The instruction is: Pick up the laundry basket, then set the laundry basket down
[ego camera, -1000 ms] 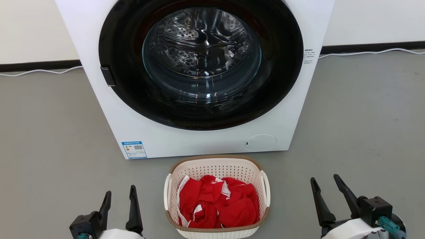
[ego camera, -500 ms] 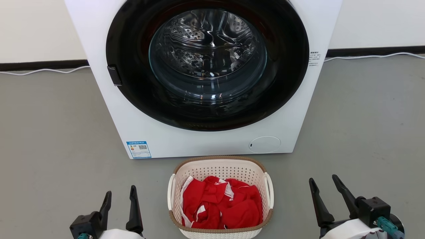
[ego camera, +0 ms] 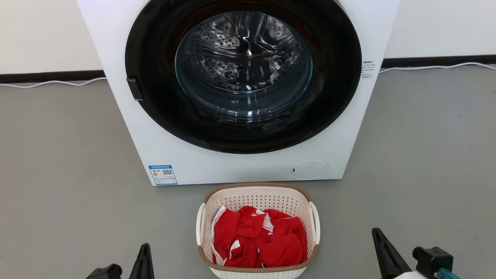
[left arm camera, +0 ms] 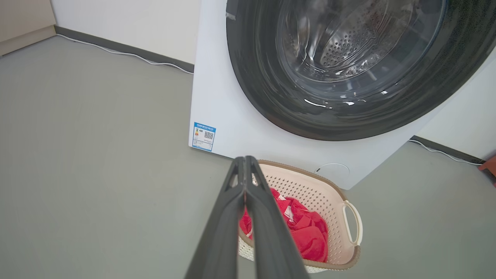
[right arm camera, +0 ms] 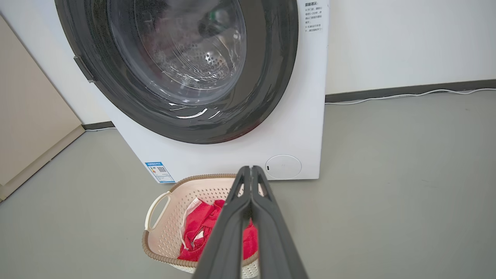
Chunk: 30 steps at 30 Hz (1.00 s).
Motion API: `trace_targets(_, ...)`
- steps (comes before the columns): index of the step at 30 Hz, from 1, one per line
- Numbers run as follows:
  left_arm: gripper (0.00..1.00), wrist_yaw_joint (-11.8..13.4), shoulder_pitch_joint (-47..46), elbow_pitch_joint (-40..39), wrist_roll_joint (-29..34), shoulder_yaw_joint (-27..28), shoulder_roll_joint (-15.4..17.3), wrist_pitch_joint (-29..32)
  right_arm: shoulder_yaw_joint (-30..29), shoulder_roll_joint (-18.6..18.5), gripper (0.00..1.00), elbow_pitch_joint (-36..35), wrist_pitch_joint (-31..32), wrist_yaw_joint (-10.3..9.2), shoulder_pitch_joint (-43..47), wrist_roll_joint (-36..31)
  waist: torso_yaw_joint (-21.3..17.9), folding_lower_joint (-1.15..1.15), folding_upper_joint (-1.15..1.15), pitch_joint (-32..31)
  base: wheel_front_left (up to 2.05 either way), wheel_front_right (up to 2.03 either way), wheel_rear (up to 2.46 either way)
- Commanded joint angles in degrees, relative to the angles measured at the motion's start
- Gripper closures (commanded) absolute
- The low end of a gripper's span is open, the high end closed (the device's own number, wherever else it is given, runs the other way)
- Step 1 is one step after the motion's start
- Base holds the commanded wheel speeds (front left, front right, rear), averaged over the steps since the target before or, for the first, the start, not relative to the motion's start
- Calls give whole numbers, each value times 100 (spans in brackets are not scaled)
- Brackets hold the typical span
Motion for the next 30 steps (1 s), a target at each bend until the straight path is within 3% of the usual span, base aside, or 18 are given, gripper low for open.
trace_targets(1,100,-53,-162,-151,-155,52,20,26,-50,-25,100,-164,39,2,-172,197,2,12,0,-4,0,0,0)
trace_targets(6,100,-104,-199,-164,-450,89,24,104,-90,-11,100,-202,119,4,-191,526,9,0,0,13,0,0,0)
trace_targets(30,100,-361,-400,-227,-1917,298,42,521,-302,63,100,-391,534,12,-297,2165,47,-1,0,39,0,0,0)
